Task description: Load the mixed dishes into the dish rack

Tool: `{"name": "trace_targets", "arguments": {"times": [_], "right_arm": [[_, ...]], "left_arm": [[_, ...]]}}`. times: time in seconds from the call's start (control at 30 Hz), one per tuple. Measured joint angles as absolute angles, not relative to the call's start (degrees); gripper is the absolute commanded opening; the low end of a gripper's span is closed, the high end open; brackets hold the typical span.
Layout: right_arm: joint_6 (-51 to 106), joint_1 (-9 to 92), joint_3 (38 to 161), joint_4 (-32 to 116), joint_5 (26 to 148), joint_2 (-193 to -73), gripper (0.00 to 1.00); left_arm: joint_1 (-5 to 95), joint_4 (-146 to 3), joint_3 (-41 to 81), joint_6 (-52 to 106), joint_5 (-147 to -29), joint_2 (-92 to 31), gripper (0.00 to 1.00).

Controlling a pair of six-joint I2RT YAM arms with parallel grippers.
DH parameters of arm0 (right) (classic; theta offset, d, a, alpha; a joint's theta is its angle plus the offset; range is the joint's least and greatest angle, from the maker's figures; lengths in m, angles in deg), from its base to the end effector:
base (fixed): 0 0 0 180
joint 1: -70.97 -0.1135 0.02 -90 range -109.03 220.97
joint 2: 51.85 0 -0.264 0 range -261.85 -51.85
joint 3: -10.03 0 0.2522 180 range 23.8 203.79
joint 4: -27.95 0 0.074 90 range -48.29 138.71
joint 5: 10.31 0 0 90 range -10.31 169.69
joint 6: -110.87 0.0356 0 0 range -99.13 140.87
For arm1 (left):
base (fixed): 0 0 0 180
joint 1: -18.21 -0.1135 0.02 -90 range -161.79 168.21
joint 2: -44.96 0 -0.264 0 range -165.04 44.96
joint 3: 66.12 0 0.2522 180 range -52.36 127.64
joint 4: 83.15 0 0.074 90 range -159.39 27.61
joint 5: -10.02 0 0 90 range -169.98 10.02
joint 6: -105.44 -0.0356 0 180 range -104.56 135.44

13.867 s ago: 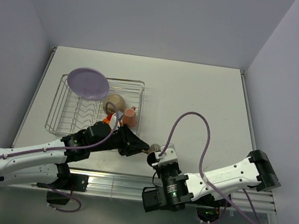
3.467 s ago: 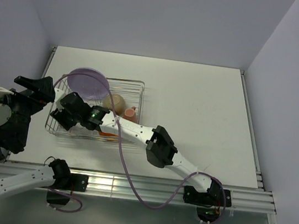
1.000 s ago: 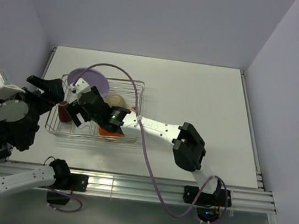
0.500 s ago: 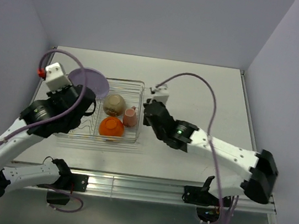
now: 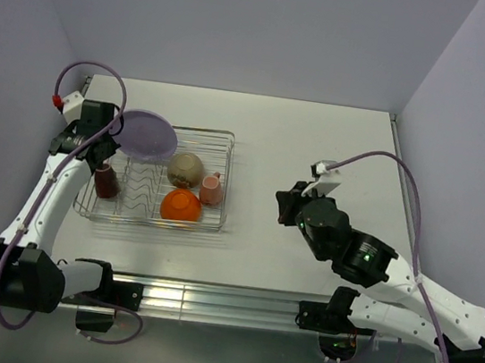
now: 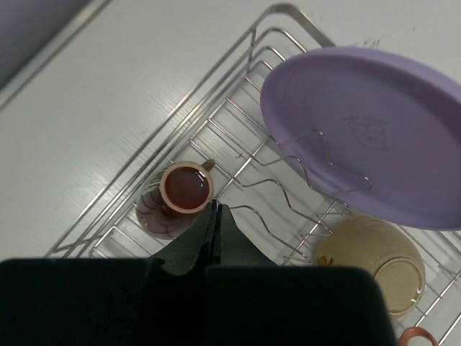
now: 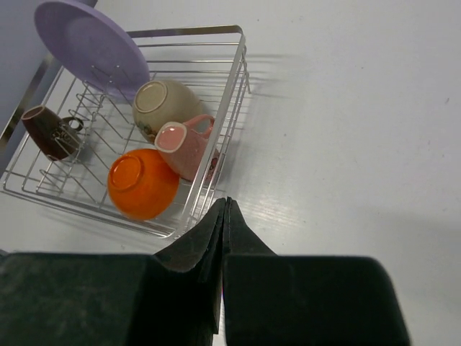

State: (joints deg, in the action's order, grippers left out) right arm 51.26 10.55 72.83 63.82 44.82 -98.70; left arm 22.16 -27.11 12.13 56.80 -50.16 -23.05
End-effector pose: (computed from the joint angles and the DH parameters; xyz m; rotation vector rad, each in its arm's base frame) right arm 0.1060 0.1456 0.3402 -0.0854 1.8840 0.5136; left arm 0.2431 0.0010 0.3279 -0.9463 2.0409 0.1998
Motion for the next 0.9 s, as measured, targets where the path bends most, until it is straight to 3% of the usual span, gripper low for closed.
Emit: {"name": "trace_targets", "arguments": {"times": [0.3,0.9], "right_arm": [[51.3,10.6,70.6,66.4,45.3,-91.6,0.00],[51.2,10.6,68.7,68.1,46.3,-88.2,0.00]], "left_arm": [[15.1,-32.4,6.0,53.7,-61.3,-25.1,0.00],[12.4,-35.3,2.2,53.5,-63.6,-27.8,0.00]]}}
